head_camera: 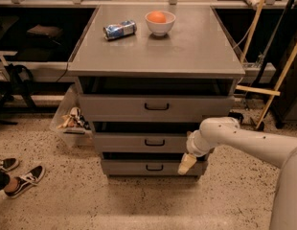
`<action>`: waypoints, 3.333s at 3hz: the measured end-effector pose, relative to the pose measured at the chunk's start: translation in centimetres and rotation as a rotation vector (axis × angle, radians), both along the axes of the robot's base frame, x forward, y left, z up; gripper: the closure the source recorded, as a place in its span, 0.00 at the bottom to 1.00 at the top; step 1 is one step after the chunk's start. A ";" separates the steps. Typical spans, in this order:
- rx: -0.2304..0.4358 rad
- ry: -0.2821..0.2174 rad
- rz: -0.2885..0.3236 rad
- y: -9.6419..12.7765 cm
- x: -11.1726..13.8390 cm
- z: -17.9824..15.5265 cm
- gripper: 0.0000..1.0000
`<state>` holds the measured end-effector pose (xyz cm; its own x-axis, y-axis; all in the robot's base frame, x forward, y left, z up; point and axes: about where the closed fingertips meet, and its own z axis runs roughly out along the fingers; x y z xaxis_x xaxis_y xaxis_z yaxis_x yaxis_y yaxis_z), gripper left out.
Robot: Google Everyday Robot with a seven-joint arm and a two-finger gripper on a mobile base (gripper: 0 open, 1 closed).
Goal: Open middle drawer
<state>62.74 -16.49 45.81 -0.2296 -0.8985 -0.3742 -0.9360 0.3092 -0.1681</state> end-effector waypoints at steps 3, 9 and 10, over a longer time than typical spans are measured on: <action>-0.004 -0.109 -0.159 -0.4 8.1 -1.3 0.00; 0.032 -0.155 -0.263 -1.3 9.8 -3.5 0.40; 0.032 -0.155 -0.263 -1.3 9.8 -3.5 0.63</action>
Offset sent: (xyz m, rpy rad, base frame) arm 0.1366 -0.0105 -0.0151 -0.0072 -0.1906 -0.2713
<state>72.53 -17.75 42.32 -0.3911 -0.8027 -0.4503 -0.7870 0.5453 -0.2885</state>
